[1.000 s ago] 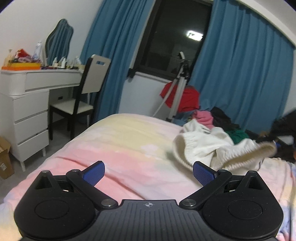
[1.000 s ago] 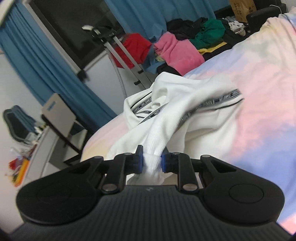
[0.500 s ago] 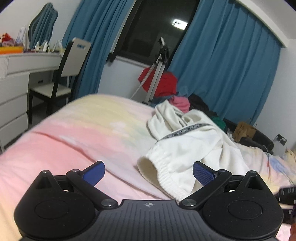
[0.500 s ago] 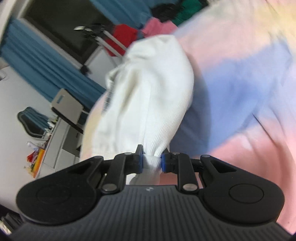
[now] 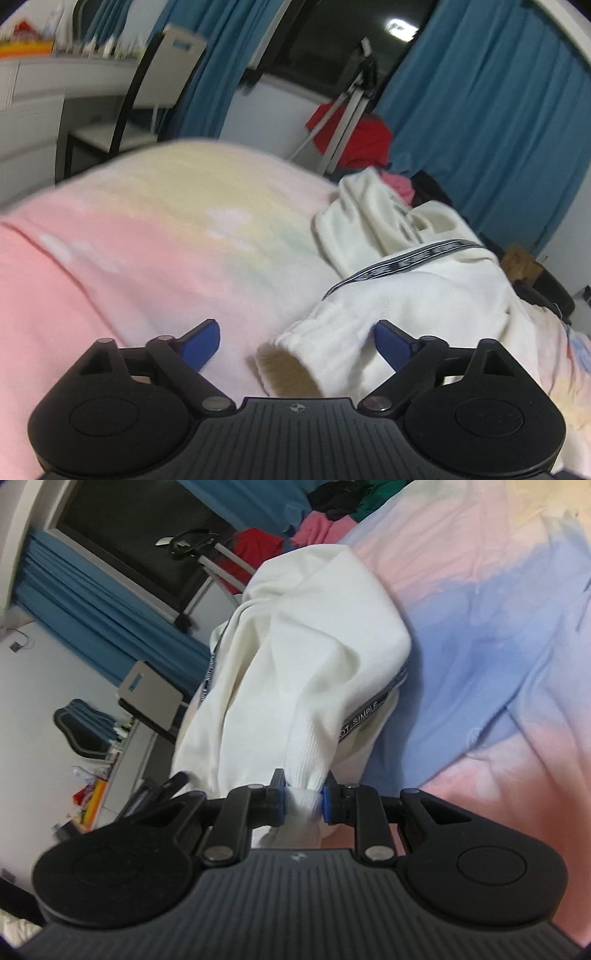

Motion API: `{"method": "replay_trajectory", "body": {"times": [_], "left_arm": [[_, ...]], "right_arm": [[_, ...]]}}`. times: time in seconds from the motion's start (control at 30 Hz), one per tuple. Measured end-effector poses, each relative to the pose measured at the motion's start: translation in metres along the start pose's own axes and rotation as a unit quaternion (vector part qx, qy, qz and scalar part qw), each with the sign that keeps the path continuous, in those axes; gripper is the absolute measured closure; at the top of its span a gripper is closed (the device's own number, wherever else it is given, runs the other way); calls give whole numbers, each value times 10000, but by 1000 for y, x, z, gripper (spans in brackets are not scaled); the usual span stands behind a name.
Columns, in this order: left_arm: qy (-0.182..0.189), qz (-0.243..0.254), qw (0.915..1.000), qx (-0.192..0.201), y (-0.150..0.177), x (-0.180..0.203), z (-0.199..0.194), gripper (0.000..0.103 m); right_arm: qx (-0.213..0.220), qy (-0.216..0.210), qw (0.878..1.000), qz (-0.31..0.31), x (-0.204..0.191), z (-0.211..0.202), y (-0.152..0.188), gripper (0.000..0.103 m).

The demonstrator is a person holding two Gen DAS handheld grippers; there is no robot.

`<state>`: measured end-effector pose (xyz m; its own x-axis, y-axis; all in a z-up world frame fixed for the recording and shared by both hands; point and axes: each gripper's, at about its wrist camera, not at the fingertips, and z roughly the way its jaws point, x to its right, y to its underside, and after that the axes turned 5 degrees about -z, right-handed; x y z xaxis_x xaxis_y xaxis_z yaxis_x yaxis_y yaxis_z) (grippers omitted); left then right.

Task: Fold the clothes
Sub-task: 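Grasp the white garment's cuff with the right gripper and lift it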

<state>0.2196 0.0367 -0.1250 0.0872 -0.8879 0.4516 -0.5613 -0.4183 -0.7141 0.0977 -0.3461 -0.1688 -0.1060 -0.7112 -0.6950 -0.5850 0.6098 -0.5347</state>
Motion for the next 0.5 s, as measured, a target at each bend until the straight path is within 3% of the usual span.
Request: {"method": "replay_trajectory", "body": {"times": [0.07, 0.13, 0.23, 0.33, 0.43, 0.5], "left_arm": [[106, -258, 9994, -191, -4, -5, 14, 27], [173, -336, 9990, -238, -6, -7, 19, 47], [223, -404, 9988, -172, -7, -9, 19, 53], [307, -751, 9966, -128, -14, -18, 10, 73], [373, -1139, 9928, 26, -32, -28, -2, 80], [399, -1127, 9925, 241, -49, -30, -13, 82]], "right_arm": [[-11, -76, 10000, 21, 4, 4, 0, 81], [-21, -151, 9999, 42, 8, 8, 0, 81], [-21, -275, 9996, 43, 7, 11, 4, 81], [-52, -435, 9990, -96, -13, 13, 18, 81], [-83, -595, 9979, -235, -34, 16, 33, 81], [-104, -701, 9969, -328, -48, 17, 43, 81]]}}
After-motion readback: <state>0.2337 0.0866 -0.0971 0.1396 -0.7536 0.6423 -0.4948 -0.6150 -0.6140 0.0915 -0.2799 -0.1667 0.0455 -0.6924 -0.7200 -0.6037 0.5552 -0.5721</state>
